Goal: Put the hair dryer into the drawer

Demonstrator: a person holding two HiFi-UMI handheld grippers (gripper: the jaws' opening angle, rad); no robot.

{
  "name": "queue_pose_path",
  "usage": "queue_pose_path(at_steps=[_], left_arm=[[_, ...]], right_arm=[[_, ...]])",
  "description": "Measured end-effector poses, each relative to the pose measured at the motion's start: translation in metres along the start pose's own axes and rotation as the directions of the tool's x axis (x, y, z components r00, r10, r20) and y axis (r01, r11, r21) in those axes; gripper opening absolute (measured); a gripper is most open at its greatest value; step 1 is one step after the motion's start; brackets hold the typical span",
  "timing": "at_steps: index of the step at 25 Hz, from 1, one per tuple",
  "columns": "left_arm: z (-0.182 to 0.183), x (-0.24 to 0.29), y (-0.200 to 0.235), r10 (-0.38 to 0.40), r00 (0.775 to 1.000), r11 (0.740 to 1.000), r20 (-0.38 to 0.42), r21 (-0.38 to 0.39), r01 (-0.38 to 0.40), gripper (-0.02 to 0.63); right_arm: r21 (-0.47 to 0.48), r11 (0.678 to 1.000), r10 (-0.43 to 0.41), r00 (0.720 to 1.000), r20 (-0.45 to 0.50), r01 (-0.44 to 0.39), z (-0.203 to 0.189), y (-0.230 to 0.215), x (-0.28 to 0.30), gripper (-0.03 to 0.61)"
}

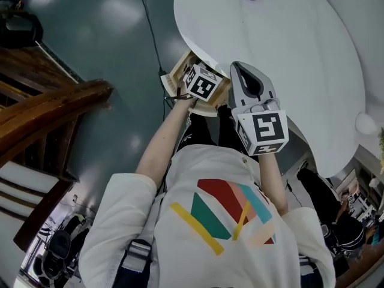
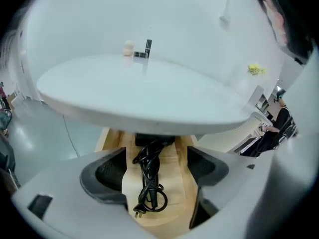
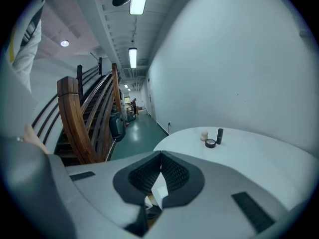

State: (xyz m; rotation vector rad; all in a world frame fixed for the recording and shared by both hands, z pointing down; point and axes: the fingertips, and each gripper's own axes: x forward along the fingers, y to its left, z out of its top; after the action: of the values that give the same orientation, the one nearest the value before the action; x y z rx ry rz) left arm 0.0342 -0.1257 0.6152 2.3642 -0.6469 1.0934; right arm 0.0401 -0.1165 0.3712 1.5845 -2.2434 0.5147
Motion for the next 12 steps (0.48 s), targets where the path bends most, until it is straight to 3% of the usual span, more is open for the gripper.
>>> queue_pose_path(at_steps=[4,8,12], left_arm=[[0.020,-0.028,-0.002,0.047,0.999,0.999,0.020,0.013,-0.048,0.360],[0.027,-0.046,-0.001,0.105,0.993,0.992,-0.052,0.079,-0.101,0.359],[0.036,-0.065,0.017,0.178,0.983,0.982,-0.044,0.080,-0.174,0.359]], right_arm=[[-0.002,1.000,0.005,0.999,0.053,-0.005,0.021,-0.006,-0.010,0.012],[-0.020,1.000,0.021,0.995,0.102,-0.019,0.040,-0.009,-0.014,0.012],[-0.046,0.998,0.053,0.984,0.169,-0.046,0.065,-0.007,-0.003,0.012]])
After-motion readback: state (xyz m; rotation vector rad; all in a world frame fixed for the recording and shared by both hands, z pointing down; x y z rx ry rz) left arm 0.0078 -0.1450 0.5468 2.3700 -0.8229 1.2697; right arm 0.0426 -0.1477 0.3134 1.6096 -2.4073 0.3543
